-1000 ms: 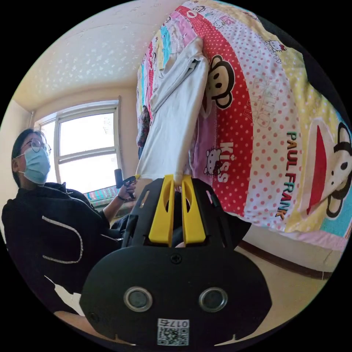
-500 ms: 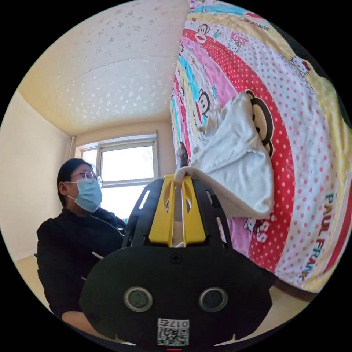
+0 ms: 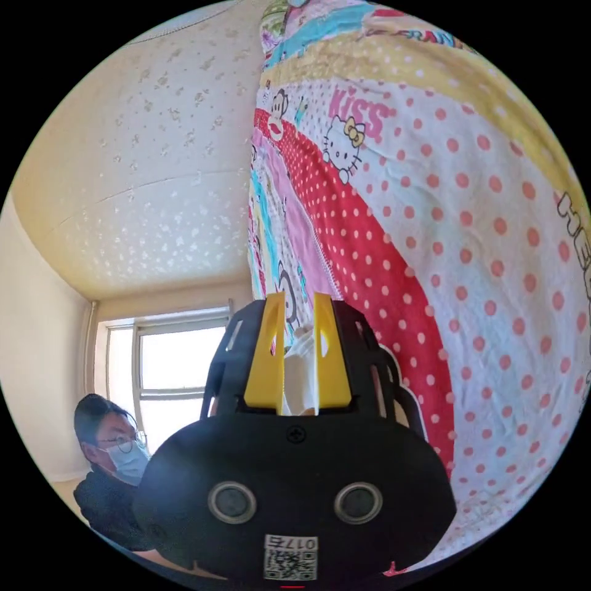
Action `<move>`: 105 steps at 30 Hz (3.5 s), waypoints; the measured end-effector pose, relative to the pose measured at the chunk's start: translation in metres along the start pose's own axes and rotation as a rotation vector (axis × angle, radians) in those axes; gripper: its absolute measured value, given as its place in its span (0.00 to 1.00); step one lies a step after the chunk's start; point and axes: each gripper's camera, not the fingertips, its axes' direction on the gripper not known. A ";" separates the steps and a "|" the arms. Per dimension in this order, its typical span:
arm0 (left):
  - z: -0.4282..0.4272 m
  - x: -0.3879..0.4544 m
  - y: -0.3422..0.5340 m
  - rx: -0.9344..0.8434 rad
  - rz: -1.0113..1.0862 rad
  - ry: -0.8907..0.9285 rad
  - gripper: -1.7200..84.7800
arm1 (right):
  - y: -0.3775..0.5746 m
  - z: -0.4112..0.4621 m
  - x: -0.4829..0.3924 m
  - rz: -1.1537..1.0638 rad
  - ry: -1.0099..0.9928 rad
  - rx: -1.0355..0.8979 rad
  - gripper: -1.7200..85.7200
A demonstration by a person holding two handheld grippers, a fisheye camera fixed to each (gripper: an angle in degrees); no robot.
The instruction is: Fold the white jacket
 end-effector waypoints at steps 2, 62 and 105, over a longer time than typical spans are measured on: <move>-0.001 0.033 0.020 -0.028 0.105 -0.055 0.10 | 0.015 0.005 -0.023 -0.131 0.061 -0.064 0.10; 0.001 0.054 0.244 -0.063 0.158 -0.640 0.19 | 0.220 0.399 0.146 -0.761 0.578 -0.683 0.13; 0.166 0.220 0.278 -0.053 0.412 -0.736 0.08 | 0.205 0.347 -0.075 -0.991 0.823 -0.793 0.11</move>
